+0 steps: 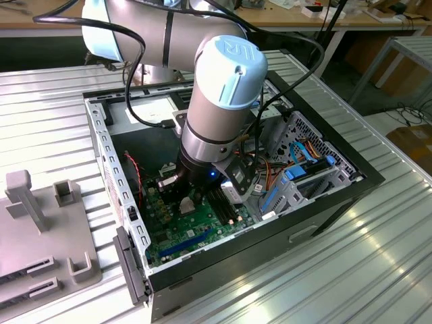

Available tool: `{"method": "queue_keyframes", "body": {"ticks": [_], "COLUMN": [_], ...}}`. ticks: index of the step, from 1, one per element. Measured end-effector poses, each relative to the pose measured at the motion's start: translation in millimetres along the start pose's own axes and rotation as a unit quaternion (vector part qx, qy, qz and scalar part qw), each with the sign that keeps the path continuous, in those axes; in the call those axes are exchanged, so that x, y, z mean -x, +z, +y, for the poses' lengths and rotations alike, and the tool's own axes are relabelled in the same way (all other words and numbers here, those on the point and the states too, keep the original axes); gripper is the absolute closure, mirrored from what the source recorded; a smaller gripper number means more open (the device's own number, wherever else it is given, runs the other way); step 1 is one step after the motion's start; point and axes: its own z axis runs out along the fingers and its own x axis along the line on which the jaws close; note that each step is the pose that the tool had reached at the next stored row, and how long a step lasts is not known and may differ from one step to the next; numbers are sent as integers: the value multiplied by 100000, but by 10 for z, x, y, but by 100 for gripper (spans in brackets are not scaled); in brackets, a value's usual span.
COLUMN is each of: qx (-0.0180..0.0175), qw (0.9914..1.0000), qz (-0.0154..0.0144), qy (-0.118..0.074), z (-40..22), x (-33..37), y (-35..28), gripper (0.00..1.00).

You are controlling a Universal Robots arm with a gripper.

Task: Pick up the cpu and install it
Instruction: 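Place the cpu into insertion slot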

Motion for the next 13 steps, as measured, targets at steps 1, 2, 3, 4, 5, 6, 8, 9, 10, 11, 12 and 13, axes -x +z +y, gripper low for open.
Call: {"method": "queue_keyframes", "body": {"ticks": [1, 2, 3, 4, 5, 6, 8, 9, 10, 11, 12, 13], "qx": [1, 0, 12, 4, 0, 1, 11, 11, 0, -4, 1, 5], "qw": [100000, 100000, 100000, 100000, 100000, 100000, 100000, 100000, 100000, 100000, 100000, 100000], "qz": [-1, 0, -9, -2, 17, 25, 26, 26, 31, 34, 33, 30], "qy": [1, 1, 1, 3, 4, 5, 3, -4, -2, 2, 4, 1], "z": [0, 0, 1, 1, 1, 2, 4, 5, 6, 7, 8, 8], "x": [0, 0, 0, 0, -1, -1, -1, 0, -1, -1, -1, -1], "y": [0, 0, -1, -8, -21, -30, -35, -35, -36, -37, -36, -36], "gripper": [46, 46, 46, 46, 46, 46, 46, 46, 46, 46, 46, 46]}}
